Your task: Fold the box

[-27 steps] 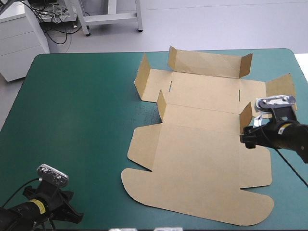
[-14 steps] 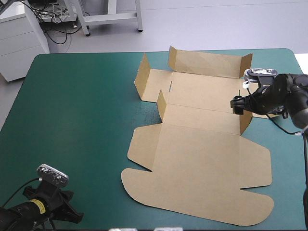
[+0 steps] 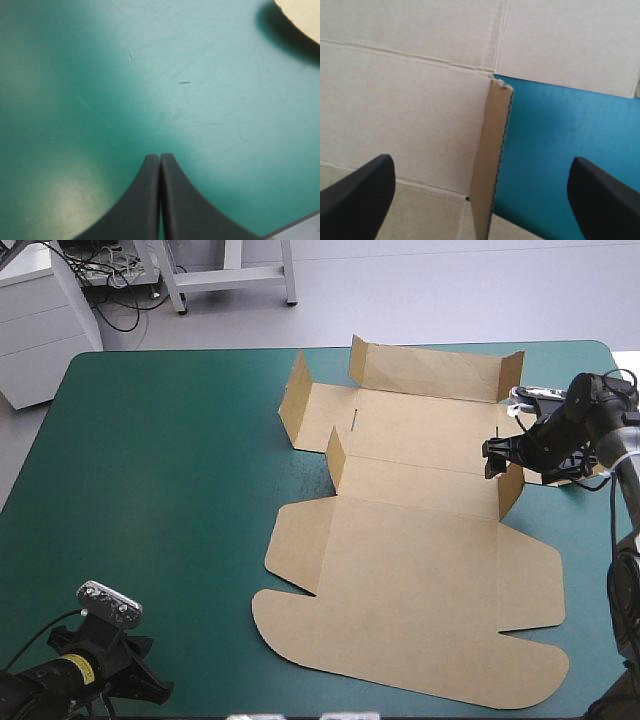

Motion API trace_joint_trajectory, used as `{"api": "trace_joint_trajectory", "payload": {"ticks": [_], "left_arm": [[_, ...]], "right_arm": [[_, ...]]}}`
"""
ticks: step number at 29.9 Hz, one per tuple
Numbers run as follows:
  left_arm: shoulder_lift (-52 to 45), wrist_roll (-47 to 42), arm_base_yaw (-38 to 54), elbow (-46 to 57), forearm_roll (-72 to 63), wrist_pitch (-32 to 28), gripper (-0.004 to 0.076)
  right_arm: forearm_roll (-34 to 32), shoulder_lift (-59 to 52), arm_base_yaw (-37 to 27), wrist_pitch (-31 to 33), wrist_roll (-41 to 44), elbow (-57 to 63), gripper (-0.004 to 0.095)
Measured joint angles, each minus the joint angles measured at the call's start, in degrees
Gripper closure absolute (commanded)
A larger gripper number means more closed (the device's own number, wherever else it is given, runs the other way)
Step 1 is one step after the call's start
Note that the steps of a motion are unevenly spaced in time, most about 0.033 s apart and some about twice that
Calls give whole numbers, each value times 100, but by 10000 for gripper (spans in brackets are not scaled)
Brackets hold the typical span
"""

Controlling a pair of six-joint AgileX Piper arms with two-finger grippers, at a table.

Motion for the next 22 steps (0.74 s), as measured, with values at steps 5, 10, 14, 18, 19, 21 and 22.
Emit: {"api": "trace_joint_trajectory", "payload": {"ticks": [5, 10, 14, 18, 19, 21, 22], "left_arm": [[0, 0, 0, 0, 0, 0, 756], [0, 0, 0, 0, 0, 0, 756], [0, 0, 0, 0, 0, 0, 756], [0, 0, 0, 0, 0, 0, 756], [0, 0, 0, 0, 0, 0, 756], [0, 0, 0, 0, 0, 0, 756], [0, 0, 0, 0, 0, 0, 756]], "right_arm": [[2, 303, 0, 51, -13, -5, 86], [7, 445, 0, 9, -13, -21, 336], [7, 456, 0, -63, -8, -70, 628], [7, 456, 0, -76, -20, -82, 887], [7, 456, 0, -69, -34, -82, 934], [7, 456, 0, -30, -93, -82, 931], [7, 456, 0, -26, -107, -82, 931]]}}
